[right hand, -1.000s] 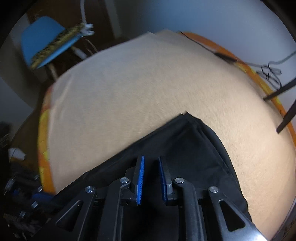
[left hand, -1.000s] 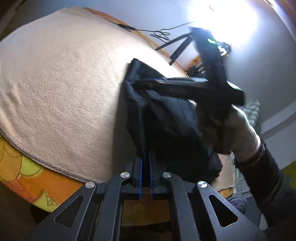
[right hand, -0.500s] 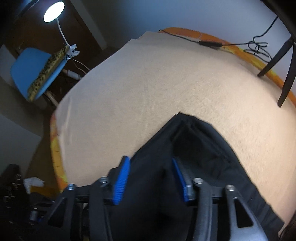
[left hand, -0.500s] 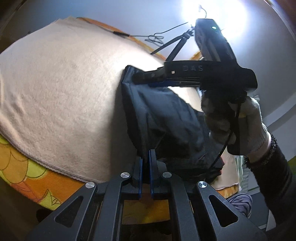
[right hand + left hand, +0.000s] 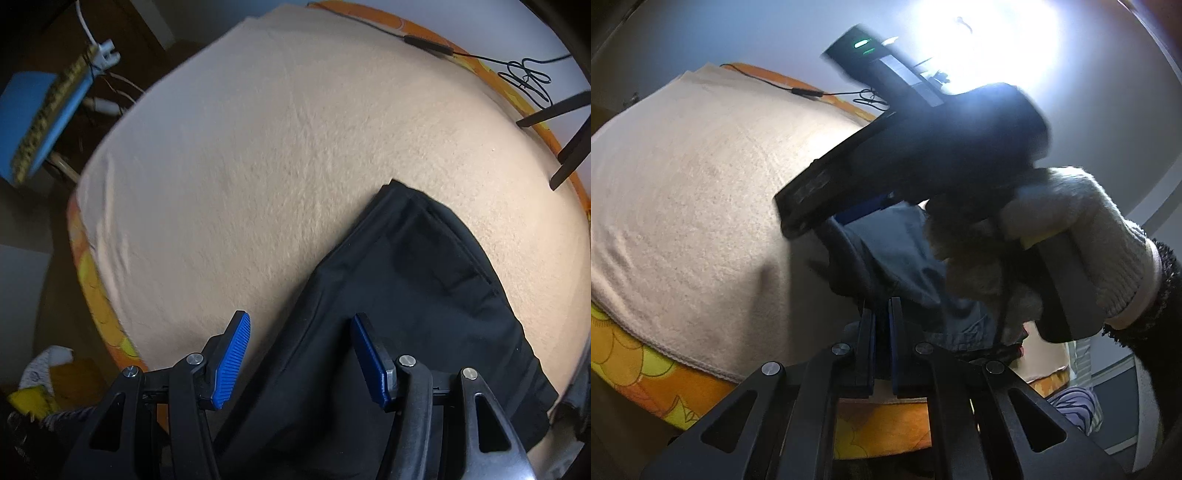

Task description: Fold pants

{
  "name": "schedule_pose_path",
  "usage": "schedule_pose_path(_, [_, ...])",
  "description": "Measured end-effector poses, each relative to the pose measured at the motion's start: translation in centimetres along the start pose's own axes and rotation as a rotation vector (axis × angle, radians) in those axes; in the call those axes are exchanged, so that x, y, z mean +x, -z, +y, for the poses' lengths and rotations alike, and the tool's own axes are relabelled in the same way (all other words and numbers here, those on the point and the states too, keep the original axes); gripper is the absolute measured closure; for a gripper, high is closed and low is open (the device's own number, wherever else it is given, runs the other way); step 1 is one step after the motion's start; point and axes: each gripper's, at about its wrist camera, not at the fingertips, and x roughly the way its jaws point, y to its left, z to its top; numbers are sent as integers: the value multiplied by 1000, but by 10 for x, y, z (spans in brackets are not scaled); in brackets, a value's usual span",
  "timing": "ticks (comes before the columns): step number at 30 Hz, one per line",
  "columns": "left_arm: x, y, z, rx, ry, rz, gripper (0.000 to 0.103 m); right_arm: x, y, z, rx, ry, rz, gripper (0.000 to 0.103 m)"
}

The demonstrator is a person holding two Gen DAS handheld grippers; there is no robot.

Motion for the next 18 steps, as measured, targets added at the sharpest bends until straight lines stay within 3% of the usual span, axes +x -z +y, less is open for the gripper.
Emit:
schedule_pose_path(1, [1, 0, -1, 3, 0, 4, 98, 3, -1, 3, -3, 15, 13, 44])
schedule_pose_path(3, [-1, 0, 0, -9, -2, 10, 99, 10, -1, 3, -1, 45, 31, 63])
schedule_pose_path(4, [-2, -1, 3, -26, 1, 12, 98, 12, -1, 3, 1, 59, 35, 65])
schedule_pose_path(6, [-9, -2, 8, -47, 23, 8, 93, 14, 1, -3, 24, 39, 28, 80])
schedule_pose_path(9, [-23, -5, 14, -61, 48, -15, 93, 7, 7, -16, 73, -27, -9, 94])
schedule_pose_path(12, [-36, -12, 25, -84, 44, -53, 87, -4, 16, -28, 119, -90, -64, 99])
schedule_pose_path(18, [-38, -19, 27, -118, 54, -86, 87, -34, 41, -59, 234, -234, -190, 100])
